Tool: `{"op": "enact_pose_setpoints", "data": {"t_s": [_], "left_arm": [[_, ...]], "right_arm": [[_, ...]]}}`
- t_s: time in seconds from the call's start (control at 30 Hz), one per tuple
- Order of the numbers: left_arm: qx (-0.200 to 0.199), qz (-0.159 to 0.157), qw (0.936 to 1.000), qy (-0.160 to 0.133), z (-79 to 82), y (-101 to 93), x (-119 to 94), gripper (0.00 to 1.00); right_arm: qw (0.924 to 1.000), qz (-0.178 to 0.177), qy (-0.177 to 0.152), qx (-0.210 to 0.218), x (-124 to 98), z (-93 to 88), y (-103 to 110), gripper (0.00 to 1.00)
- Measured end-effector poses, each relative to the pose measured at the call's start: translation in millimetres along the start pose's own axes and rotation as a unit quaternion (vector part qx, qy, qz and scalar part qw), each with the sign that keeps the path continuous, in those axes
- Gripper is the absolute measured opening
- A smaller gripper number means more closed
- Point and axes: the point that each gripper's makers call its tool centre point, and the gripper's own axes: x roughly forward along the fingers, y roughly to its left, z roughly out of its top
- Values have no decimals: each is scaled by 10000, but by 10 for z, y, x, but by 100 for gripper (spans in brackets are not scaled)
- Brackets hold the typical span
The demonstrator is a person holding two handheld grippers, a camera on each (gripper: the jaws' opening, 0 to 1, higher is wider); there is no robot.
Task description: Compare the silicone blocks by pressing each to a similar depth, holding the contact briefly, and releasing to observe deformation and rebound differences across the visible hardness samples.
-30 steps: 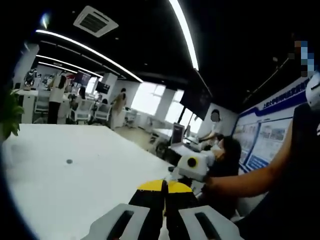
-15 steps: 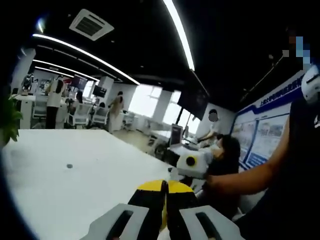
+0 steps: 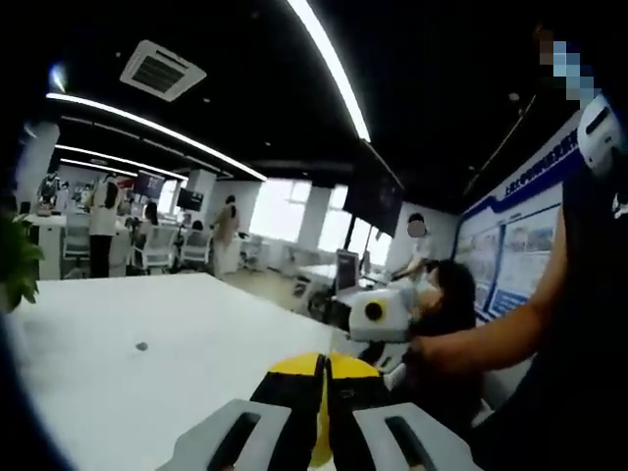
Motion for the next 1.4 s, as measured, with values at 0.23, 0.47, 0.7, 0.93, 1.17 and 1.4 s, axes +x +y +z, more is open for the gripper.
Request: {"op": "enact_pose_setpoints", "data": {"t_s": [0.23, 0.47, 0.7, 0.93, 1.17, 1.4], "left_arm": [[-154, -52, 9997, 162, -67, -3, -24, 1], [345, -25, 9993, 165, -52, -18, -34, 1], [241, -24, 9995, 223, -89, -36, -47, 1], [289, 36, 9992, 265, -87, -61, -26, 0], [-72, 4, 9990, 445, -122, -27, -7, 0], [-208, 35, 9987, 456, -128, -28, 1, 0]], "right_arm": [[9999, -22, 155, 43, 8, -62, 16, 5], [9997, -15, 196, 142, 8, -56, 51, 5], [9995, -25, 298, 108, -2, -97, 82, 5], [9993, -34, 303, 218, -22, -101, 94, 5], [9991, -94, 375, 173, -33, -126, 65, 5], [9991, -99, 363, 174, -45, -126, 58, 7]]}}
